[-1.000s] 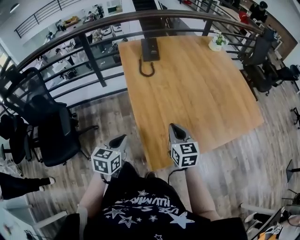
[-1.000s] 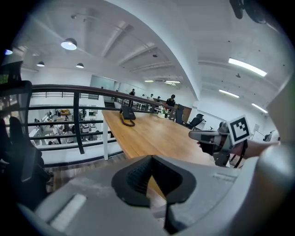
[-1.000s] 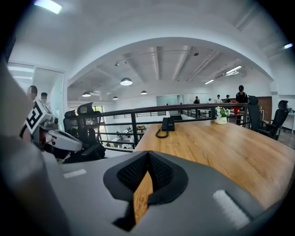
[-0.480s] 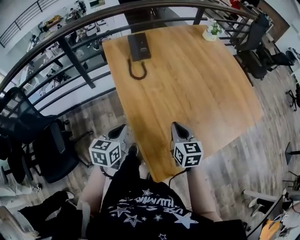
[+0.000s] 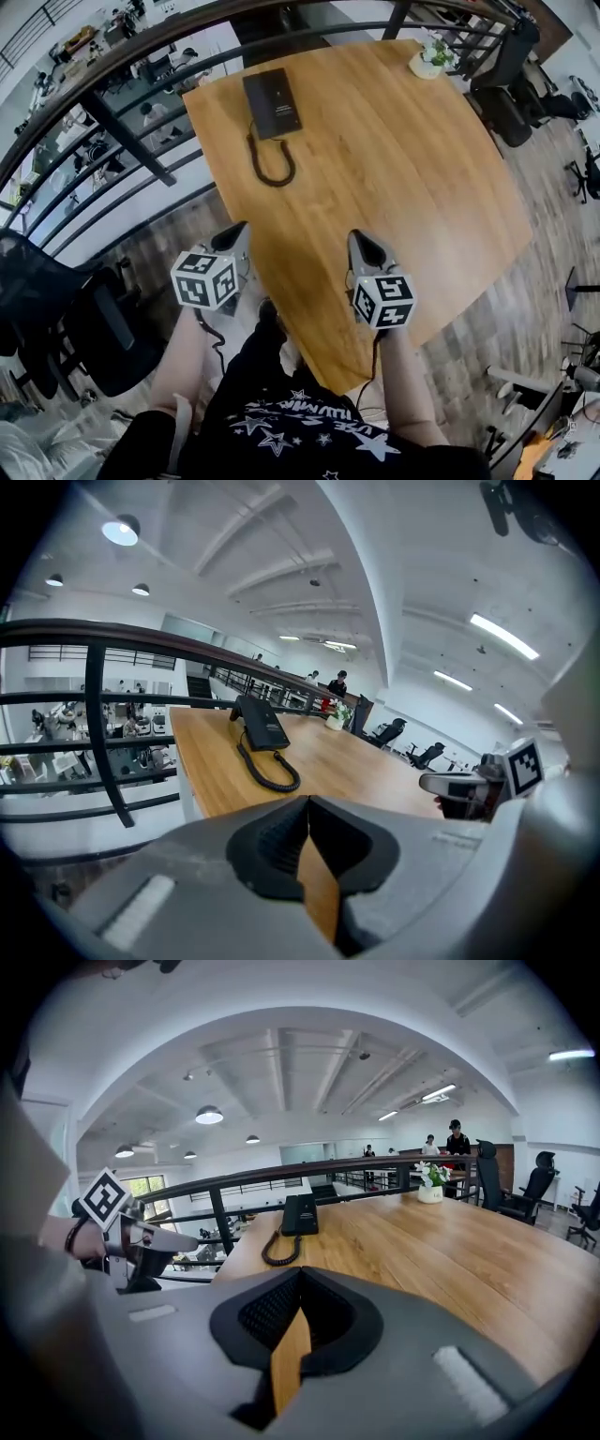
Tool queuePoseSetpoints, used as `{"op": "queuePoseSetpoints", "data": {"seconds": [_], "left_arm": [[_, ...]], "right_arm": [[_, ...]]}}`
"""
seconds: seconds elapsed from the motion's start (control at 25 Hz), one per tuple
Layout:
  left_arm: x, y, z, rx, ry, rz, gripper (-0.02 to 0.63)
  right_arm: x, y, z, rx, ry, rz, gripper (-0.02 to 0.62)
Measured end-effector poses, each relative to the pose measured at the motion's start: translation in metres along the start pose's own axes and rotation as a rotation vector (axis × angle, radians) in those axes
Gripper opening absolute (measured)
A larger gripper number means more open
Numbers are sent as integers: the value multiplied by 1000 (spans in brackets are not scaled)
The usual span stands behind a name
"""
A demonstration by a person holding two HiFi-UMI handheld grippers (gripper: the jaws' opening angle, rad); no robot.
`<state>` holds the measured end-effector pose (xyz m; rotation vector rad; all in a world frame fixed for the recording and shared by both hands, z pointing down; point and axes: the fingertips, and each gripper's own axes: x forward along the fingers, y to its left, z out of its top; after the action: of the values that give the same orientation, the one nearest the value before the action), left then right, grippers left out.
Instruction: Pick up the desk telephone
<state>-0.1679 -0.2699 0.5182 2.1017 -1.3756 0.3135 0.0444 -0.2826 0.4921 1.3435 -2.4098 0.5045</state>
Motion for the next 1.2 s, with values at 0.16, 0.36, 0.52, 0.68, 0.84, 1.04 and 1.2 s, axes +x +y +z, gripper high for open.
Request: {"op": "queuePoseSetpoints", "data": {"seconds": [0.16,0.36,0.52,0.68,0.84,1.04,1.2], "left_arm": [[35,22,25,6,13,-58,129],[79,43,51,-10,26,-140,264],[114,64,68,-31,31,-150,321],[141,86,90,-63,39,-150,324],[171,102,105,-66,66,-155,324],[208,122,137,-143,37,-148,324],[230,135,151,-210,34,-136,324]], "right_arm": [[41,5,22,-15,-6,1,2],[79,11,28,-6,19,6,3],[102,9,26,1,32,-2,2],[119,10,31,1,44,-10,2],[131,5,34,12,45,-16,3],[145,-4,35,23,60,-28,2],[151,-5,36,34,61,-31,2]]}}
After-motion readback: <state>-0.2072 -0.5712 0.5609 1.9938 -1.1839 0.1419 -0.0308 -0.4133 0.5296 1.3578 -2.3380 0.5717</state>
